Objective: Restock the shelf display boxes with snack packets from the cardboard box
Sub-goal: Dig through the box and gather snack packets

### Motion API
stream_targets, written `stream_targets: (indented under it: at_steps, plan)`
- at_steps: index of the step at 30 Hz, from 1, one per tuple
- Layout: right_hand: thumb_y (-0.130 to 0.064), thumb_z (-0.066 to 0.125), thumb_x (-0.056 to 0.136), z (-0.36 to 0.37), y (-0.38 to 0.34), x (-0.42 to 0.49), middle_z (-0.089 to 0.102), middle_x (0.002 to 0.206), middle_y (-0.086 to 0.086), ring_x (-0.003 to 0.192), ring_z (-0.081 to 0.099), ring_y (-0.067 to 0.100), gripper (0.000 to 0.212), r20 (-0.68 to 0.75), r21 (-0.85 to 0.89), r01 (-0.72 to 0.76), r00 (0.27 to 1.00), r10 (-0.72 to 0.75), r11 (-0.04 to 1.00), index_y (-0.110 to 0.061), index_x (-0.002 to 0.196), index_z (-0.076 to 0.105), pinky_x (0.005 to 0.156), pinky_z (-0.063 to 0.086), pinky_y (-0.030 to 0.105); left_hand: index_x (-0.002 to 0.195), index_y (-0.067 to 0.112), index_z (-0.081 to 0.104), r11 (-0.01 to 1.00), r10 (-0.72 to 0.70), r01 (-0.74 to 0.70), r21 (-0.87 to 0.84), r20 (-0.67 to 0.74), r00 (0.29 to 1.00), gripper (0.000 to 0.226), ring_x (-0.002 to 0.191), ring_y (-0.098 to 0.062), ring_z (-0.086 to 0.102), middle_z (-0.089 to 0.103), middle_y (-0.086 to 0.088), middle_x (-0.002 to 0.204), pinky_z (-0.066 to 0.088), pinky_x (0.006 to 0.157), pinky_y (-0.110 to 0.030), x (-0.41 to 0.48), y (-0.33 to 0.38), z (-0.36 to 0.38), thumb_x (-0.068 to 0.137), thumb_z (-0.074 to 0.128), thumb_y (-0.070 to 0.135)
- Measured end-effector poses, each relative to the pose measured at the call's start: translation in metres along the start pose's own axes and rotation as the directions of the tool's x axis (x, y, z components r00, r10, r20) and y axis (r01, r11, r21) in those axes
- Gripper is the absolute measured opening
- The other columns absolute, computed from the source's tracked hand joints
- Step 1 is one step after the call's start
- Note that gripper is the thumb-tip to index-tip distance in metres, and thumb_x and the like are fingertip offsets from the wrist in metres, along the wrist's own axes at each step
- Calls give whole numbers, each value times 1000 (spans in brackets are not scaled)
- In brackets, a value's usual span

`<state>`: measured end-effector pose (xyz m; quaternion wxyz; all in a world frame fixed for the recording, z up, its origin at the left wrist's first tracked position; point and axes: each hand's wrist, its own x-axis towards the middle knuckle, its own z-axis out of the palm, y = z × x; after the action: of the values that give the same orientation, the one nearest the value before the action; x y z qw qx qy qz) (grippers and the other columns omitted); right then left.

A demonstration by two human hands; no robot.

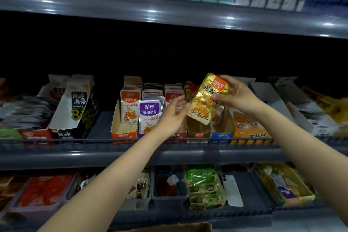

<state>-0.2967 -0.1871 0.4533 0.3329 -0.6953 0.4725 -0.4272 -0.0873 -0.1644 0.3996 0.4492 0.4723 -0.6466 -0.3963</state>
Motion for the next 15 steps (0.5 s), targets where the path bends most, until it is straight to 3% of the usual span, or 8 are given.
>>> stream_targets:
  at_steps: [4, 6, 9, 13, 15]
  plan:
    - [-9, 72, 80, -6, 6, 25, 60, 111, -6, 98, 60, 5, 62, -8, -109, 25, 1000, -26, 994, -16, 134, 43, 75, 52, 11, 148, 24, 22, 977, -21, 11, 213, 43, 999, 64, 135, -23, 39, 35, -2, 150, 39, 107, -39, 22, -8, 5, 94, 54, 34]
    - [-10, 72, 80, -3, 9, 36, 60, 111, -7, 102, 60, 8, 59, 14, -160, 46, 999, -44, 986, -16, 133, 45, 82, 51, 15, 150, 22, 18, 961, -39, 19, 278, 69, 997, 71, 139, -21, 31, 30, -1, 153, 32, 112, -39, 31, -14, 8, 92, 56, 35]
    - [-13, 73, 80, 2, 19, 51, 61, 116, -2, 105, 60, 10, 62, 68, -228, 53, 997, -38, 972, -21, 135, 44, 91, 50, 26, 150, 18, 16, 948, -32, -4, 317, 109, 994, 73, 140, -20, 29, 30, -3, 153, 29, 114, -38, 39, -20, 12, 92, 58, 32]
    - [-10, 70, 82, 18, 28, 62, 61, 110, -4, 98, 59, 6, 56, 100, -305, 62, 994, -33, 950, -18, 133, 46, 80, 49, 13, 148, 16, 22, 933, -4, -43, 358, 129, 992, 69, 138, -19, 32, 34, -2, 150, 25, 107, -24, 42, -28, 15, 91, 60, 19]
    - [-13, 70, 83, 26, 34, 65, 63, 110, -1, 99, 60, 9, 47, 98, -382, 59, 995, -22, 923, -16, 126, 52, 83, 51, 20, 148, 19, 23, 941, -5, -40, 335, 134, 991, 69, 136, -19, 36, 36, -2, 148, 30, 111, -29, 42, -33, 17, 91, 61, 17]
